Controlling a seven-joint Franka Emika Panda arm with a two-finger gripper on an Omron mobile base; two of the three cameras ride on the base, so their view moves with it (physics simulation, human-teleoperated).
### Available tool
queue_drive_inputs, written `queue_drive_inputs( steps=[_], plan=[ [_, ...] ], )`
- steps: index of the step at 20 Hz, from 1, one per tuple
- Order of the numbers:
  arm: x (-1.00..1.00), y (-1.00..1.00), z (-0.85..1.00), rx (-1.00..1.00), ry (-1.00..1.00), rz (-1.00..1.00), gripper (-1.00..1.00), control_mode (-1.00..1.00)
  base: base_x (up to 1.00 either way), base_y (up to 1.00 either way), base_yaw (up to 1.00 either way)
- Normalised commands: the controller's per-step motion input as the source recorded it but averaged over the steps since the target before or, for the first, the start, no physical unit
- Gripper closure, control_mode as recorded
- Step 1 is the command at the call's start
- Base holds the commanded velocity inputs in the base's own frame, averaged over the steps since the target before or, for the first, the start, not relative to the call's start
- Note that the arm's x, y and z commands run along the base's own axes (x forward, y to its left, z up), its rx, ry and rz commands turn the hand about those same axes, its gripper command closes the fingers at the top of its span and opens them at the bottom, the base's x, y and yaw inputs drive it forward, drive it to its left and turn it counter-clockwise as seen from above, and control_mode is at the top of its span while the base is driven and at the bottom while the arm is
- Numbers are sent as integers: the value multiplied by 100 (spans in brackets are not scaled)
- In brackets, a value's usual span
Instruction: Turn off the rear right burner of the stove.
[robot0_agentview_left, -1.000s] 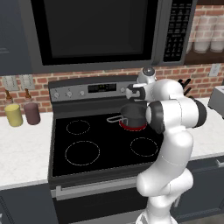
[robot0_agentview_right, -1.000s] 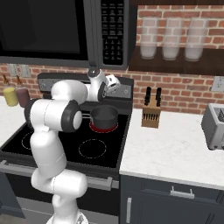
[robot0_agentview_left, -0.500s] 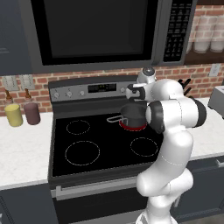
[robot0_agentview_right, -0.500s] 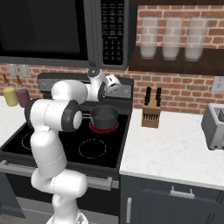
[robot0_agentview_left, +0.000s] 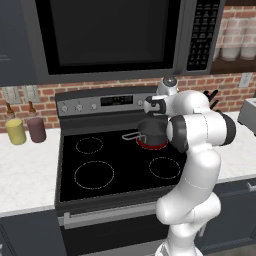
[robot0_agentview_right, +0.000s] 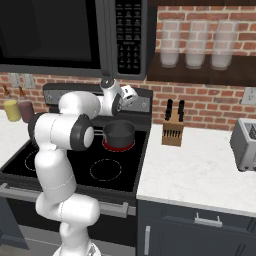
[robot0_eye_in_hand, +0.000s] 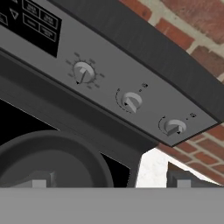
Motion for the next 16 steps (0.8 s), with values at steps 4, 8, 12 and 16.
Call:
queue_drive_inputs(
  steps=[4,8,12,16],
  plan=[
    [0,0,0,0,0,0,-100,-100,0,0,0],
    [0,0,0,0,0,0,-100,-100,0,0,0],
    [0,0,0,0,0,0,-100,-100,0,0,0],
    [2,0,0,0,0,0,-100,-100,0,0,0]
  ],
)
